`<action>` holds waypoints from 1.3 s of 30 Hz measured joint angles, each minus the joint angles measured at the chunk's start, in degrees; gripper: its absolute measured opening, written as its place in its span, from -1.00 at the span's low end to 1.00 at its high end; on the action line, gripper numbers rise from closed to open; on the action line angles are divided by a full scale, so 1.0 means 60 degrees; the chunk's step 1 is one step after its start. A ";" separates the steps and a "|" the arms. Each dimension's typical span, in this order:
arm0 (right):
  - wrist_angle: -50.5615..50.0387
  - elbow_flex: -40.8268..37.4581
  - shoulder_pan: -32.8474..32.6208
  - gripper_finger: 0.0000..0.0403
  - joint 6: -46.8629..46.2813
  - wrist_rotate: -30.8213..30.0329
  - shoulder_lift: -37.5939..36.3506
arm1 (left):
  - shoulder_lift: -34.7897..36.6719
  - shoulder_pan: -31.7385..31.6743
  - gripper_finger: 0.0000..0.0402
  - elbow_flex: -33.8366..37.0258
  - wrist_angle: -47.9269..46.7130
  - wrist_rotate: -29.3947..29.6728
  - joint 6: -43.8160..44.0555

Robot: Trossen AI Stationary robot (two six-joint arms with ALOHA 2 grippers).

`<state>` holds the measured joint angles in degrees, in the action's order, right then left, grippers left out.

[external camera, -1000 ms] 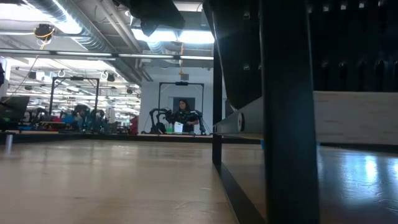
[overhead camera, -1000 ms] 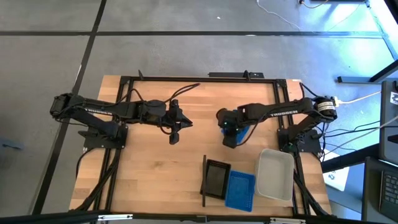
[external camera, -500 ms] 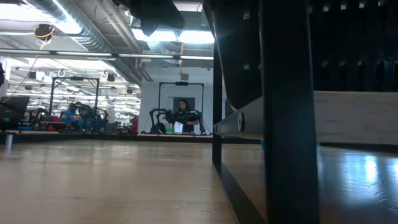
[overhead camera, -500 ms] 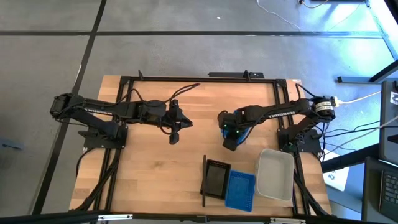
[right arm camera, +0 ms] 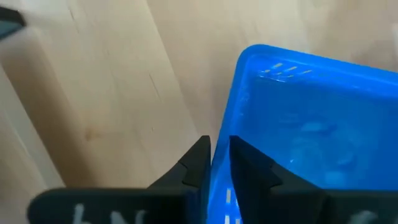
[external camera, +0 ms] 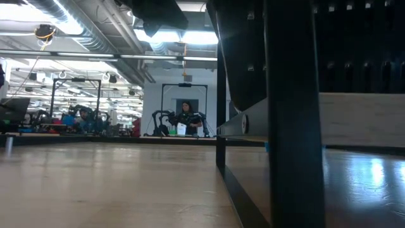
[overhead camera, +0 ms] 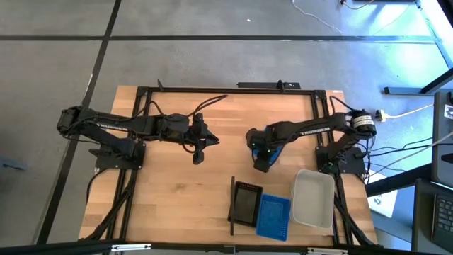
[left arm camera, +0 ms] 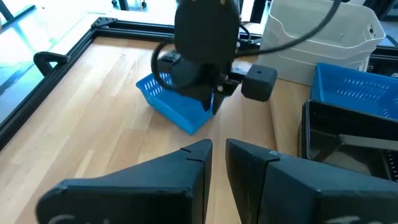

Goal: Stack baskets on shelf by color
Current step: Stack the blue bin on top of the blue bins on the shelf

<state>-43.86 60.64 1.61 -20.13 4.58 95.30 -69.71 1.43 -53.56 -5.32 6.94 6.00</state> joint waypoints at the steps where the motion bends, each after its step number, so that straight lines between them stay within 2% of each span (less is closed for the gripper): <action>1: 0.0027 0.0004 0.0000 -0.71 0.0203 0.0022 0.0085 | 0.0000 -0.0001 -0.81 0.0000 0.0003 0.0000 0.0000; 7: 0.0404 0.0006 -0.0004 -0.74 0.1489 -0.0011 0.0569 | 0.0000 -0.0004 -0.81 -0.0004 0.0000 0.0000 -0.0018; 11: 0.0291 0.0026 -0.0007 -0.93 0.1691 -0.0021 0.0515 | 0.0000 0.0000 -0.81 -0.0002 0.0000 -0.0004 -0.0020; 15: -0.0792 0.0459 -0.0010 -0.95 0.1522 -0.0063 0.0313 | 0.0000 0.0000 -0.81 0.0000 0.0000 -0.0004 -0.0076; 23: -0.4192 0.3246 -0.0654 -0.99 0.1121 -0.0366 0.0089 | 0.0000 -0.0004 -0.81 -0.0004 -0.0004 -0.0004 -0.0242; 30: -0.5709 0.5739 -0.1691 -1.00 0.0130 -0.0707 0.0082 | 0.0000 -0.0001 -0.81 -0.0001 -0.0033 -0.0004 -0.0768; 36: -0.7089 0.7095 -0.2836 -1.00 -0.1143 -0.1136 0.0085 | 0.0000 -0.0003 -0.81 0.0000 -0.0036 -0.0004 -0.1397; 39: -0.7017 0.7592 -0.3463 -1.00 -0.1606 -0.1171 0.0085 | 0.0000 0.0000 -0.81 -0.0003 -0.0036 -0.0004 -0.1704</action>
<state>-85.96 106.20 -19.17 -29.76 -2.45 95.80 -69.71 1.43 -53.58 -5.54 6.92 -4.22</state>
